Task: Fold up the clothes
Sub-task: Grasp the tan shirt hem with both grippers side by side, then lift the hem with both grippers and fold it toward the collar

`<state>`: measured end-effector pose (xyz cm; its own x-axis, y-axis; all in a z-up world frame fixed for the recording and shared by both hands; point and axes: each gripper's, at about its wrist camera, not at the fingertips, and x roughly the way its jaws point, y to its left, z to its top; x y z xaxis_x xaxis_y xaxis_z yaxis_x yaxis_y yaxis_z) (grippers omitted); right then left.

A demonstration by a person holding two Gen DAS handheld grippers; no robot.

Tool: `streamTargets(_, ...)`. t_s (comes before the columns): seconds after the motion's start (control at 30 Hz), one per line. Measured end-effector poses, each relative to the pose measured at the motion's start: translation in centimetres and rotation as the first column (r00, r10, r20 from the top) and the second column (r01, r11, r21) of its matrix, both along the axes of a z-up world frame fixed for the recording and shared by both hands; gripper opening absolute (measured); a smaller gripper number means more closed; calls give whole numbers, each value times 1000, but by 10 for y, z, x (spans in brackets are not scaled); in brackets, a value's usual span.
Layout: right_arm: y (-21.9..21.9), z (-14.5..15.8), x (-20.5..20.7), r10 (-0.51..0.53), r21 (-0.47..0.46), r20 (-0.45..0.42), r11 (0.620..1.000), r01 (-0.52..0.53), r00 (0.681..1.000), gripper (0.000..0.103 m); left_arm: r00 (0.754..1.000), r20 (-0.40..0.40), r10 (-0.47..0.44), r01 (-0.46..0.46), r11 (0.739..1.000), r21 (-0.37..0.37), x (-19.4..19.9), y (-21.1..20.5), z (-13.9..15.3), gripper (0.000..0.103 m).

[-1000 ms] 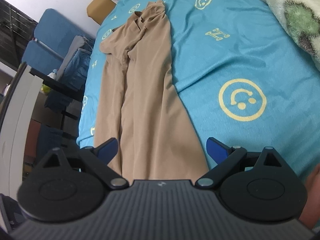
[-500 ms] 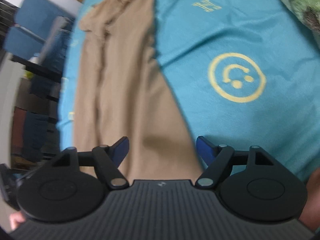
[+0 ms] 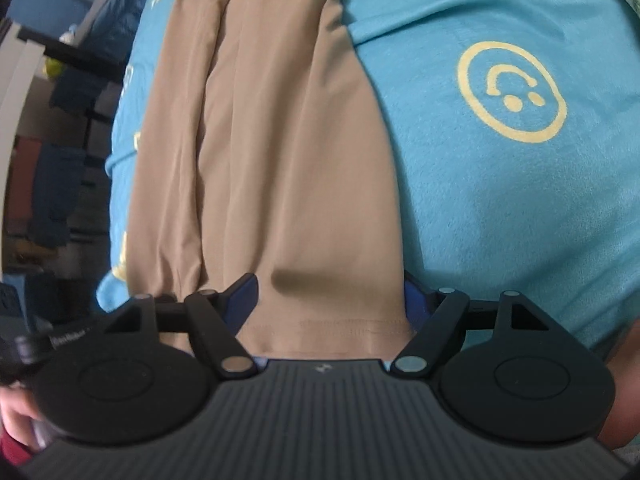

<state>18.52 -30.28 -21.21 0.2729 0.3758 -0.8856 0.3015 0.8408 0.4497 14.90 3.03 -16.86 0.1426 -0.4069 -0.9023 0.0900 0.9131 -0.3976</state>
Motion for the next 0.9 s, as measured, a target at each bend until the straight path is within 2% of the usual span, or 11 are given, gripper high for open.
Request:
streamTargets(0.07,9,2,-3,48,-30,-6,998,-48,999,77,1000,12,0,0,1000,-6,-2,-1,3,17)
streamTargets(0.17,35,3,-3,168,-158,-27,973,-170,985,77,999,31,7,-7,1000,-10,-4,-2,6,12)
streamTargets(0.2,44,4,-3,204,-201,-32,958,-206,979,72,999,37,10,-10,1000,-12,-5,-2,7,10)
streamTargets(0.23,52,5,-5,231,-257,-40,938,-234,972,66,999,43,14,-13,1000,-14,-6,-3,9,10)
streamTargets(0.27,58,6,-7,253,-288,-40,923,-253,967,54,999,50,17,-17,1000,-14,-6,-3,10,8)
streamTargets(0.3,63,8,-9,273,-317,-38,909,-271,961,38,998,57,21,-20,1000,-15,-7,-4,12,7)
streamTargets(0.37,64,14,-13,282,-315,-17,909,-273,959,17,997,77,27,-26,999,-26,-7,-5,18,6)
streamTargets(0.47,56,35,-19,262,-295,58,926,-234,963,14,992,113,62,-55,996,-69,-8,-2,33,5)
streamTargets(0.63,28,86,-35,155,-172,230,978,-117,961,13,972,191,139,-104,978,-184,-6,14,81,5)
streamTargets(0.77,15,131,-49,111,-116,346,990,-75,932,13,950,250,188,-118,955,-271,-18,25,127,5)
streamTargets(0.9,10,171,-65,98,-97,448,993,-60,889,13,936,286,204,-106,940,-323,-44,31,158,4)
